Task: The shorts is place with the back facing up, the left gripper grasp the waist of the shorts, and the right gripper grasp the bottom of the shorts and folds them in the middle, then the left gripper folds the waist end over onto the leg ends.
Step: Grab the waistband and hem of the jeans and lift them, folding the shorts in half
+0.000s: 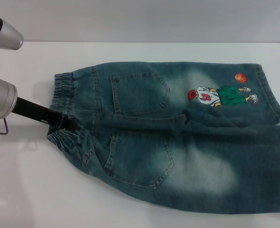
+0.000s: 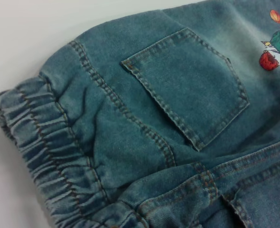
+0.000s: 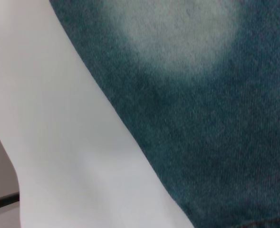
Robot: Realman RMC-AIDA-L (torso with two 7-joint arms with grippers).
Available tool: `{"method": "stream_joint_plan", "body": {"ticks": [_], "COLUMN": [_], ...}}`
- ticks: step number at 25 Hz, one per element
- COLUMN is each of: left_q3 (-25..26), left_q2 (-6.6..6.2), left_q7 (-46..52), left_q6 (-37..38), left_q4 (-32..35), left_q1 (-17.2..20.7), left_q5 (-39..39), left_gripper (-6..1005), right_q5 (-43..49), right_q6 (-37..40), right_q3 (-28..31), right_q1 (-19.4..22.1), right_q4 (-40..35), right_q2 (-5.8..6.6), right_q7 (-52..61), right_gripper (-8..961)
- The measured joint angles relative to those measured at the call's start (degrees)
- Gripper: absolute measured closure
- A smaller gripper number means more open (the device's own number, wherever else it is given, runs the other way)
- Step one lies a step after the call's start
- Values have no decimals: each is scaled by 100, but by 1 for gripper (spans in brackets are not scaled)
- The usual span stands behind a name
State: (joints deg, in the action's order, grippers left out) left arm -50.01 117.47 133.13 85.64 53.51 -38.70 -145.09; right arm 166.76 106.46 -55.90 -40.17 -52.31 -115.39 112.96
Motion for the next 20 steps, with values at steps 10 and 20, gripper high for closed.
{"method": "stream_joint_plan", "body": {"ticks": [10, 20], "left_q3": [0, 0], "left_q2": [2, -19], "left_q7": [-6, -69], "left_q6": [-24, -131], "left_q4": [1, -172], "left_q1": [-44, -159], "left_q5": [-1, -3], "left_gripper": [950, 950], "right_q5": [-8, -8], "right_q6": [140, 237], "right_q3": [-9, -71], "right_q1": [4, -55], "right_q4": [-259, -284], "right_q2": [-80, -137], "right_q7": [-23, -86], "right_gripper": [377, 376]}}
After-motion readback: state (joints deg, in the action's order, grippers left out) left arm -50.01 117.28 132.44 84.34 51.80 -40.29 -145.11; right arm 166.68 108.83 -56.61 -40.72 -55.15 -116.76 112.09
